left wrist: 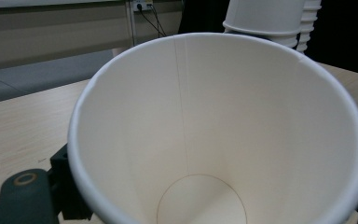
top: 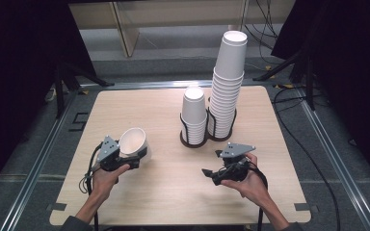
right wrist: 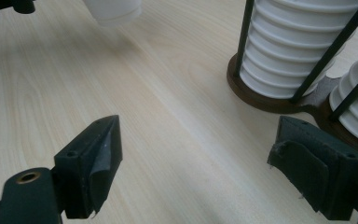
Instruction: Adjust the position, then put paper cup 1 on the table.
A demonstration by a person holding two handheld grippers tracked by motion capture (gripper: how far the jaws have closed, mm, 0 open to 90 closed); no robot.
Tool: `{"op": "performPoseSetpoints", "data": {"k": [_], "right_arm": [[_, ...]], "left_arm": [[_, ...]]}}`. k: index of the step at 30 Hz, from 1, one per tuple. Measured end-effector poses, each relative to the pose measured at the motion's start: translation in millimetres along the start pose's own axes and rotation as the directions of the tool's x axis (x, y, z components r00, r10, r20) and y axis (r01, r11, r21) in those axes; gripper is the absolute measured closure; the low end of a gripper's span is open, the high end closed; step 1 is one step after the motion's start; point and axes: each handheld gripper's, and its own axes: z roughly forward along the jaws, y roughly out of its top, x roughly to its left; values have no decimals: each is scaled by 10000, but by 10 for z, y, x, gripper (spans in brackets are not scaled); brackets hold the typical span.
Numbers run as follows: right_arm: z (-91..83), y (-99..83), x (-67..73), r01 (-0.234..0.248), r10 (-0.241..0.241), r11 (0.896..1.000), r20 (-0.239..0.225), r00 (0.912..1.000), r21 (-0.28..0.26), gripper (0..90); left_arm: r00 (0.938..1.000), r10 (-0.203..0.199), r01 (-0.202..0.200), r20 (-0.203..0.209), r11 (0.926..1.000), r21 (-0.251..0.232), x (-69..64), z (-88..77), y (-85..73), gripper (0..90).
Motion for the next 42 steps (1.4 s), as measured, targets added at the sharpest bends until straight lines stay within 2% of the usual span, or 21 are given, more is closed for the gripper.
{"op": "performPoseSetpoints", "data": {"k": [8,9,13,18,19,20,22,26,27,28,31,36,37,38,42], "right_arm": [[-2,-69,0,-118,118,9999,5,9999,82,164],[-4,-74,-7,15,-15,10000,57,10000,80,163],[-7,-87,0,-160,161,9998,-40,9999,125,162],[-13,-100,6,-159,159,9997,13,9999,159,162],[0,-104,1,-153,156,9998,-205,9997,135,162],[-7,-106,8,-147,147,9997,7,9999,194,162],[-2,-111,7,-1,-1,9998,88,10000,212,162],[4,-118,27,-92,92,9995,-8,10000,318,162],[4,-120,23,60,-62,9995,69,10000,321,162],[1,-123,36,-117,114,9992,67,9999,376,162],[-3,-125,37,-142,139,9993,74,9999,339,162],[-1,-132,30,-34,28,9993,145,9999,373,162],[3,-129,21,167,-172,9993,122,9998,338,162],[3,-131,38,-15,12,9992,87,10000,402,162],[13,-131,38,145,-148,9988,56,9999,475,162]], "left_arm": [[9996,-38,41,-294,9999,92,94,80,-26,148],[9994,-28,35,-353,9998,199,101,79,-26,148],[9989,-57,69,-465,9997,246,135,109,-20,148],[9984,-71,81,-562,9998,165,174,146,9,148],[9979,-88,101,-645,9997,203,194,172,18,149],[9979,-88,101,-645,9997,203,194,172,18,148],[9970,-95,114,-768,9996,245,224,228,22,148],[9957,-73,112,-922,9990,426,268,290,10,148],[9957,-73,112,-922,9990,426,268,290,10,148],[9951,-61,106,-991,9990,446,290,302,16,148],[9942,-14,52,-1074,9994,348,334,319,37,148],[9916,-150,195,-1284,9992,338,419,327,65,148],[9916,-150,195,-1284,9992,338,419,327,65,148],[9906,-181,230,-1353,9991,346,459,334,68,148],[9895,-171,225,-1437,9991,362,527,374,63,148]]}}
